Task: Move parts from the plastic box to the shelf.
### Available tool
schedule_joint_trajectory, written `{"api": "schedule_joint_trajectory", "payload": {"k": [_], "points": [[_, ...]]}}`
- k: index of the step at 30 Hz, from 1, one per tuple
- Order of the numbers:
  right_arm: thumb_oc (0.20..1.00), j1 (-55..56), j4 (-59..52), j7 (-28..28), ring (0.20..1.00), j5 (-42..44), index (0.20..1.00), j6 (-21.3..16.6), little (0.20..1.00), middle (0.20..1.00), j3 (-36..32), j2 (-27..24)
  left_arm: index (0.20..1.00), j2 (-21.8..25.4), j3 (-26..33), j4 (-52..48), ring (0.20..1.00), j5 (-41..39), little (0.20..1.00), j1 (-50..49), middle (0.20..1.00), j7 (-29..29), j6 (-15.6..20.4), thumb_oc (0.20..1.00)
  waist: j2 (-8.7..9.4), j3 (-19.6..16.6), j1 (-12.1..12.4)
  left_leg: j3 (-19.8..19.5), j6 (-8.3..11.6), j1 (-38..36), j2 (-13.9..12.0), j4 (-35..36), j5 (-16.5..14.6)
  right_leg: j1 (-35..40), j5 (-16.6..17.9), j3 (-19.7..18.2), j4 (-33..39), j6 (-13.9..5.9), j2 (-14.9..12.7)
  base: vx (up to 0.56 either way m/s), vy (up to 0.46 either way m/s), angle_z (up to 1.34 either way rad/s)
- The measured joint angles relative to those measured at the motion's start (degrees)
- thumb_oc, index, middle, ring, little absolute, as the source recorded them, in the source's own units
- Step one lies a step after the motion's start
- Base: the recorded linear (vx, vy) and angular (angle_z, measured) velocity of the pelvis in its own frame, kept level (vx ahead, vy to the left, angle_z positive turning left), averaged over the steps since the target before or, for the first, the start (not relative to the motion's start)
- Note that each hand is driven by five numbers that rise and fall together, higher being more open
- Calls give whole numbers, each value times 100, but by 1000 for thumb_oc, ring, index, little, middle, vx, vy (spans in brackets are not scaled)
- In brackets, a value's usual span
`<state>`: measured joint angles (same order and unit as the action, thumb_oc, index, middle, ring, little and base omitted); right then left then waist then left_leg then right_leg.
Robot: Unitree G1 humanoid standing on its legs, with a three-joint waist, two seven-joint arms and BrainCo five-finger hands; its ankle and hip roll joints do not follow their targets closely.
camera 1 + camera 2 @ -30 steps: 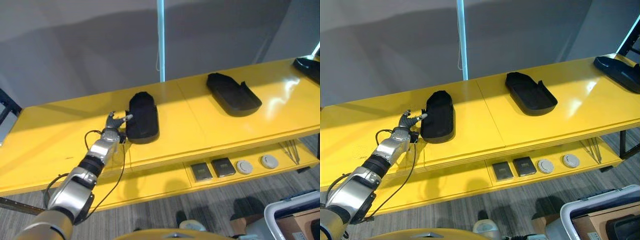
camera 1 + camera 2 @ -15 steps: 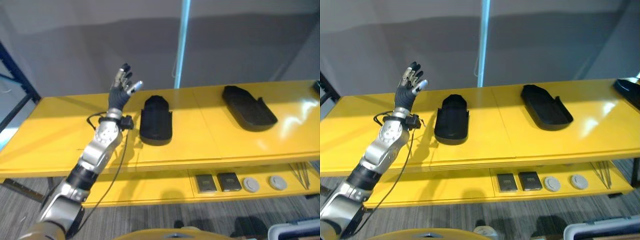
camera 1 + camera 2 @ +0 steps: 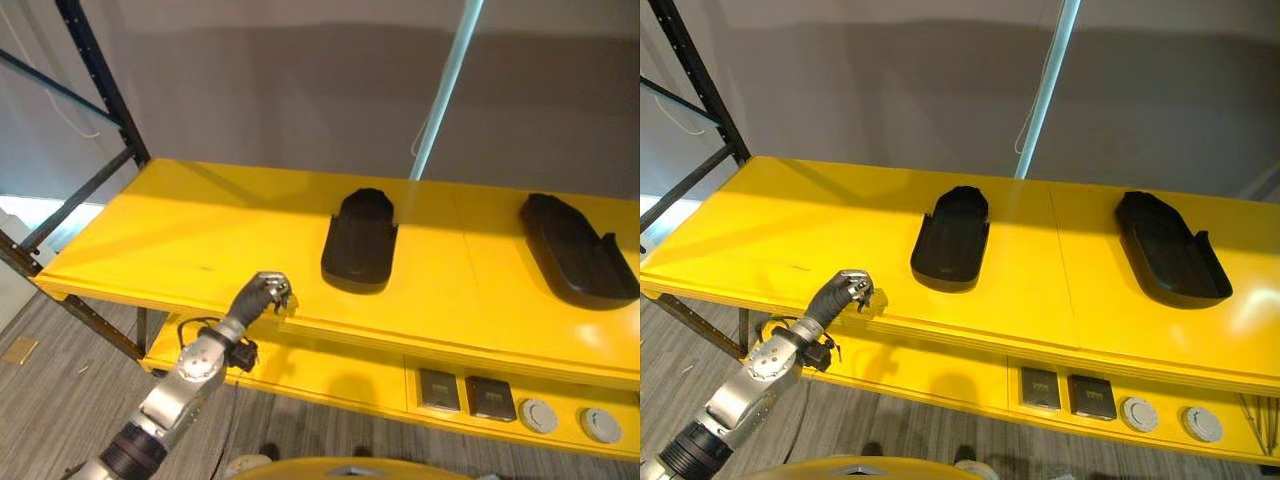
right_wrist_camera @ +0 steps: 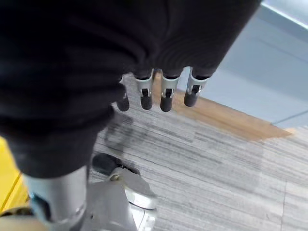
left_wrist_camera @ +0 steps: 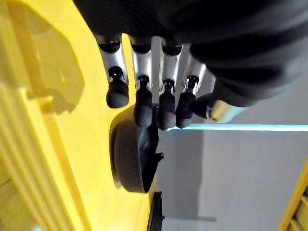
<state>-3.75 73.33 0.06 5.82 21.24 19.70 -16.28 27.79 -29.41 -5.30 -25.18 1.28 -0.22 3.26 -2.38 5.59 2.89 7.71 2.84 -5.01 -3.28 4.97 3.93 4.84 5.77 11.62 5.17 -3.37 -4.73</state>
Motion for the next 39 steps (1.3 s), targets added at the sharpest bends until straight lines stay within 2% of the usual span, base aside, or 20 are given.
{"api": "schedule_joint_trajectory", "payload": {"k": [3,5,9,12,18,25,35,39], "points": [[1000,-68,10,-75,1000,54,1000,223,1000,1000,94,-30,200,-7,-247,-3,200,-80,200,2,200,-104,1,200,-98,3,-49,3,2,92,-1,0,1,-97,0,-9,0,0,3,0,0,0],[1000,-91,23,-139,1000,427,1000,314,1000,1000,42,-72,200,-34,-328,-3,200,-178,200,30,200,-137,1,200,-159,18,-96,12,-4,199,-6,-2,47,-264,13,-17,0,3,10,-40,3,-2],[1000,-55,93,-178,1000,976,1000,261,1000,1000,-83,-127,200,-90,-453,-2,200,-283,200,287,200,-109,2,200,-210,120,-176,95,-34,411,-4,-4,106,-512,72,-121,0,-7,13,-38,0,-12],[1000,-46,143,-173,1000,1174,1000,48,1000,1000,-256,-120,200,-120,-476,1,200,-308,200,519,200,65,38,200,-235,324,-351,200,-31,412,-4,-4,104,-578,97,-228,0,-29,15,12,-17,-18],[1000,2,104,-144,1000,1142,1000,-134,1000,1000,-288,-125,200,-414,-474,27,200,-407,200,934,200,542,77,200,-299,577,-659,326,-9,394,-12,-6,96,-629,131,-335,0,-64,29,10,-21,-13],[1000,-78,-44,-126,1000,965,1000,-149,1000,1000,-286,-151,200,-543,-483,183,200,-482,200,1319,200,991,116,200,-302,783,-770,415,-4,406,-21,-36,87,-694,147,-466,0,-61,52,17,-9,-7],[1000,-115,-55,72,1000,957,1000,-145,1000,1000,-290,-184,200,-688,-442,392,200,-625,200,1538,200,1337,138,200,-328,960,-925,489,0,394,-24,-35,78,-713,153,-522,0,-59,54,9,2,-3],[1000,-116,-82,73,1000,956,1000,-145,1000,1000,-289,-193,200,-764,-428,371,200,-672,200,1609,200,1414,191,200,-413,1132,-935,496,-1,391,-21,-36,78,-716,152,-540,0,-47,54,-8,3,0]]}}
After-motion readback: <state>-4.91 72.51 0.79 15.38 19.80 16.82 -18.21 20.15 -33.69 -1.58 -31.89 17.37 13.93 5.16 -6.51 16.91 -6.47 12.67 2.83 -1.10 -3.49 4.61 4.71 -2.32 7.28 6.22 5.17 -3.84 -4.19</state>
